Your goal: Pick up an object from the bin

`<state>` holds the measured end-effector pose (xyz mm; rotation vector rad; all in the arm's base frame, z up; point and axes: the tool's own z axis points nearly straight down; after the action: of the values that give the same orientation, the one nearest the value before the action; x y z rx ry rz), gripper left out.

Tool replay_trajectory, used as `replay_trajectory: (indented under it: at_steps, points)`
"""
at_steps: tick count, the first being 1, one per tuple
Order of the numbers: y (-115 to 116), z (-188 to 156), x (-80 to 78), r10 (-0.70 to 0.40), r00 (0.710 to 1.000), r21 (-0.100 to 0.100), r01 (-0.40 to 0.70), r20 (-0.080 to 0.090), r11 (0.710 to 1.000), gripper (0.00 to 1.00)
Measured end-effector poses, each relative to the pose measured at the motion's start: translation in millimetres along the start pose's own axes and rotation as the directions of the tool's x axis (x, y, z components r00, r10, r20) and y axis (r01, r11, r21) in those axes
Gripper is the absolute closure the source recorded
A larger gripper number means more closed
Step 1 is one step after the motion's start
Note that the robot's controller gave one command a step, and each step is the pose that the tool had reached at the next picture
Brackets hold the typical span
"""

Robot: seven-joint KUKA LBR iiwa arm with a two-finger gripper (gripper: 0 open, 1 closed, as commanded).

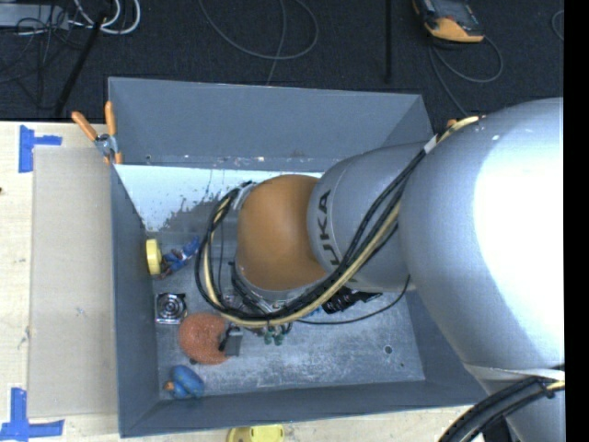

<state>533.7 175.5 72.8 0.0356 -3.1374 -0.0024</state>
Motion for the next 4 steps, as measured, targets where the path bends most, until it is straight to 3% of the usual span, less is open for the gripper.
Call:
replay_trajectory:
  at_steps: [1, 2, 3, 4]
  points:
    - [0, -2, 0.5, 0.0, 1.0, 0.001, 0.0, -0.002, 1.0, 0.0]
    - [15, -59, -4.0, 0.007, 1.0, 0.003, -0.007, 0.0, 1.0, 0.0]
    - [15, -70, -5.3, -0.003, 1.0, -0.002, 0.003, 0.017, 1.0, 0.0]
    - [15, -18, -5.5, -0.135, 0.991, 0.002, 0.135, 0.004, 0.991, 0.0]
